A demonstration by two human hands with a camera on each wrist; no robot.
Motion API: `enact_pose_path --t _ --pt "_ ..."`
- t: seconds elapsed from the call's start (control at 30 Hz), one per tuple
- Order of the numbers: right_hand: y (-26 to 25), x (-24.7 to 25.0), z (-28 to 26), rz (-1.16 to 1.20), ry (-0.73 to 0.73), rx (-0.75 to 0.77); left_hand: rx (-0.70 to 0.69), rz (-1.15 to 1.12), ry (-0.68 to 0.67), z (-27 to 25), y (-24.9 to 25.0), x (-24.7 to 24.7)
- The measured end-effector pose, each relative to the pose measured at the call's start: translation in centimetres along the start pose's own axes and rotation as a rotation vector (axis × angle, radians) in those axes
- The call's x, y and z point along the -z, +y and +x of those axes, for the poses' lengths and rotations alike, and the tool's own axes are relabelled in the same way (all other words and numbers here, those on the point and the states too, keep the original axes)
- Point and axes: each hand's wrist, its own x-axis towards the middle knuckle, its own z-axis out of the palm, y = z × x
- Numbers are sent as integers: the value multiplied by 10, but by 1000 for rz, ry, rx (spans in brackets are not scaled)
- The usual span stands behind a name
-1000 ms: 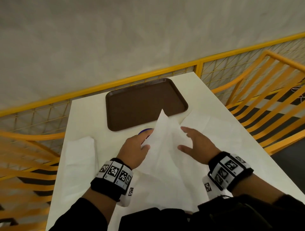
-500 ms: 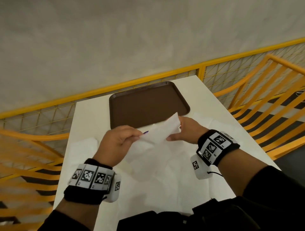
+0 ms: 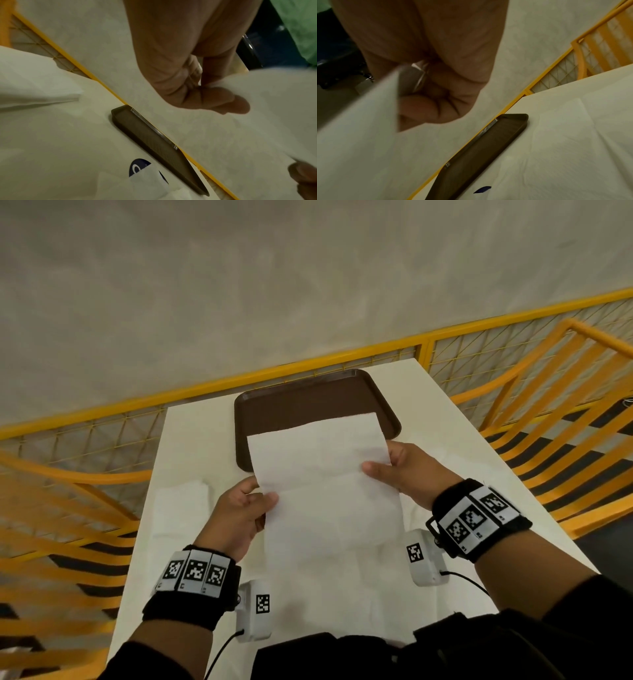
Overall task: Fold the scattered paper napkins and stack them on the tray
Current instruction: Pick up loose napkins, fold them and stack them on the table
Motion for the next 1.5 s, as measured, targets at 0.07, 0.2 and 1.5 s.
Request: enact_pose_path --t 0.07,0.2,1.5 --pt "4 0 -3 92 -20 -9 -9 10 -18 0 0 4" --pt "5 1 -8 94 -40 -11 -5 18 -22 -2 0 11" --pt "56 -25 -33 -810 -130 99 530 1261 649 19 -10 158"
